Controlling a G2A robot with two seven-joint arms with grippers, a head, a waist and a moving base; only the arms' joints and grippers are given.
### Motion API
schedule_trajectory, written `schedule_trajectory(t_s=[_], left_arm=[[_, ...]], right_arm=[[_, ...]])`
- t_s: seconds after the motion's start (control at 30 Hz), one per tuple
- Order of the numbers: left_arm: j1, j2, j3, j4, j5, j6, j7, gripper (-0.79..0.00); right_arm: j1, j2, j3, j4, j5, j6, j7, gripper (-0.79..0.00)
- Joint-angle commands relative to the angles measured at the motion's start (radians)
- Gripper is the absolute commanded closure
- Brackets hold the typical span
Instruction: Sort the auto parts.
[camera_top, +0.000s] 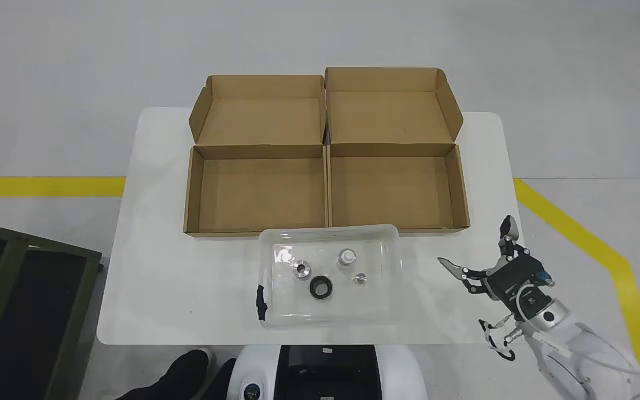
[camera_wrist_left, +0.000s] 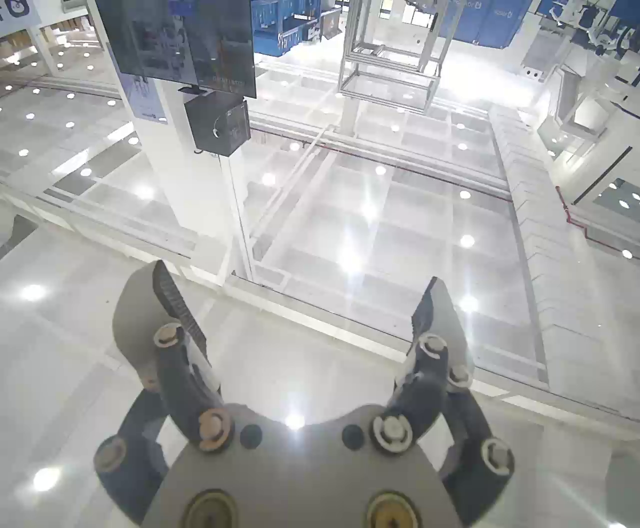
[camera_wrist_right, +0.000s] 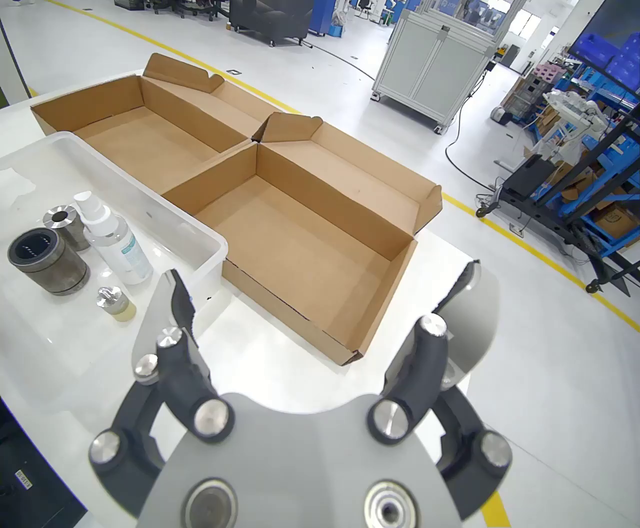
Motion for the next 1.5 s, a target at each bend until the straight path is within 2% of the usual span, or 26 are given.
schedule_trajectory(t_s=[0.0,0.57,0.7,0.9,1.23,1.47], left_arm=[[0.000,0.000,0.000,0.000,0.000,0.000,0.000,-0.785],[0.000,0.000,0.000,0.000,0.000,0.000,0.000,-0.785],[0.000,0.000,0.000,0.000,0.000,0.000,0.000,-0.785],[0.000,0.000,0.000,0.000,0.000,0.000,0.000,-0.785],[0.000,0.000,0.000,0.000,0.000,0.000,0.000,-0.785],[0.000,0.000,0.000,0.000,0.000,0.000,0.000,-0.785]], right_arm=[[0.000,0.000,0.000,0.000,0.000,0.000,0.000,-0.784],[0.001,0.000,-0.002,-0.002,-0.001,-0.002,0.001,-0.785],[0.027,0.005,-0.031,-0.010,-0.015,-0.051,0.028,-0.785],[0.083,0.011,-0.111,-0.011,-0.008,-0.135,0.077,-0.785],[0.232,0.018,-0.318,0.004,-0.034,-0.271,0.147,-0.785],[0.305,0.019,-0.441,0.045,-0.073,-0.310,0.159,-0.785]])
